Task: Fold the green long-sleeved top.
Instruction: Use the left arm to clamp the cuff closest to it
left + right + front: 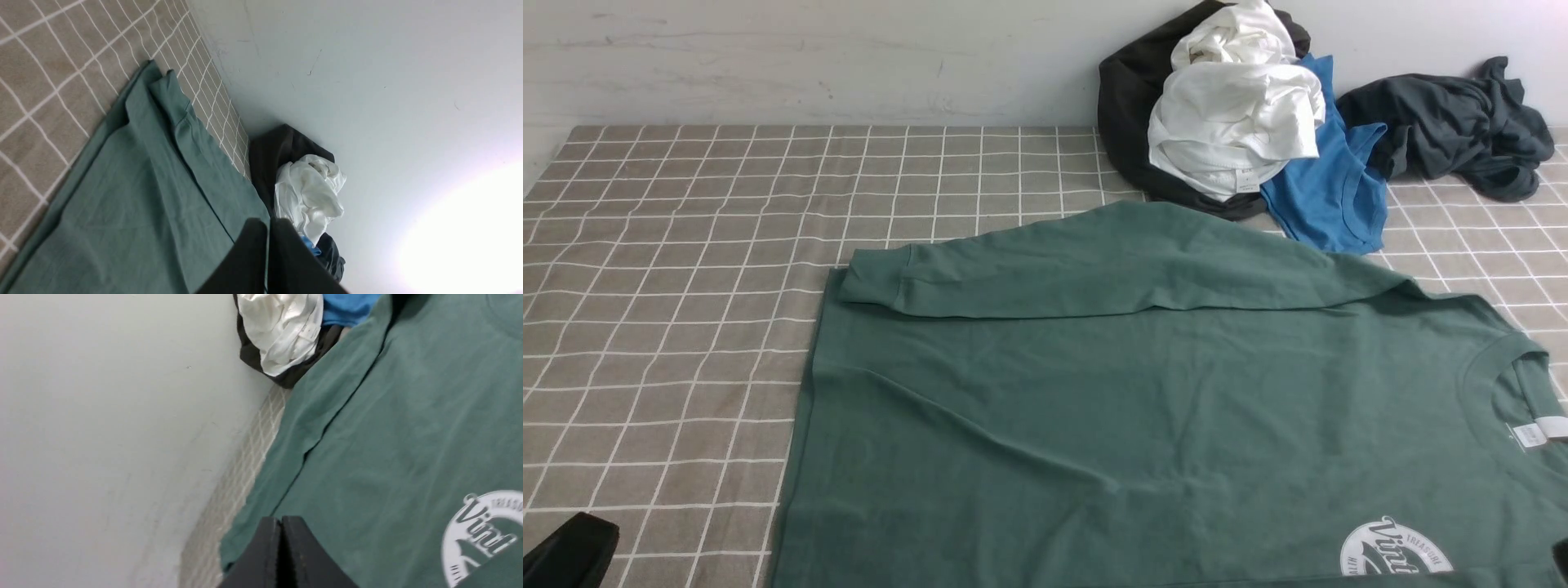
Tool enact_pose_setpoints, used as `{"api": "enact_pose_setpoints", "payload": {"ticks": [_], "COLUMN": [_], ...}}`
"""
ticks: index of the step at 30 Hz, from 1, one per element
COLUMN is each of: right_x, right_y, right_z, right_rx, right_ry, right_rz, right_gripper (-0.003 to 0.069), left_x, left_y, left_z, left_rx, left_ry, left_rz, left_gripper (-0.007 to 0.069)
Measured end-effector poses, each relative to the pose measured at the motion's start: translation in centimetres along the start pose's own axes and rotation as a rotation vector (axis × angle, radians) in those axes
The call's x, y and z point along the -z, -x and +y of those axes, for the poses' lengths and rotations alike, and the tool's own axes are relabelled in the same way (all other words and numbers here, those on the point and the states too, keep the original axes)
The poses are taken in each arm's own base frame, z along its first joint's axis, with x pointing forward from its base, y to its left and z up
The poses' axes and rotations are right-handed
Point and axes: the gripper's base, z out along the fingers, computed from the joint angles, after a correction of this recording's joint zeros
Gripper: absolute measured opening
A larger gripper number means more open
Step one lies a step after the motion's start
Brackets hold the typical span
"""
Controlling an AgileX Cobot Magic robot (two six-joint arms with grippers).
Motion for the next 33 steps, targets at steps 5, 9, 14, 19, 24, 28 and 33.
{"api": "enact_pose_setpoints", "payload": {"ticks": [5, 9, 14, 19, 24, 28, 33], "right_x": [0.0, 0.0, 0.1, 0.3, -1.4, -4.7, -7.7], "right_y": [0.1, 0.4, 1.1, 2.8, 5.2, 6.4, 6.0], "right_z": [0.1, 0.2, 0.4, 3.1, 8.2, 12.1, 14.1], "right_rx": [-0.038, -0.021, 0.147, 0.504, 0.878, 1.079, 1.086], "right_ry": [0.016, 0.028, 0.042, 0.043, -0.028, -0.085, -0.089], "right_rz": [-0.014, -0.05, -0.121, -0.219, -0.119, 0.195, 0.559], "right_gripper": [-0.0014, -0.0014, -0.0014, -0.0014, -0.0014, -0.0014, -0.0014], "left_x": [0.0, 0.1, 1.3, 1.0, -2.5, -4.7, -6.6], "left_y": [-0.1, -0.5, -0.1, 0.6, 2.2, 3.7, 2.5], "left_z": [0.0, -0.4, -4.8, -9.2, -11.7, -13.0, -12.4], "left_rx": [-0.014, -0.126, -0.51, -0.804, -1.069, -1.228, -1.317], "left_ry": [0.001, -0.001, -0.132, -0.131, 0.099, 0.277, 0.341], "left_rz": [0.008, 0.066, 0.087, 0.194, 0.509, 0.78, 1.051], "left_gripper": [-0.0008, -0.0008, -0.0008, -0.0008, -0.0008, -0.0007, -0.0003]}}
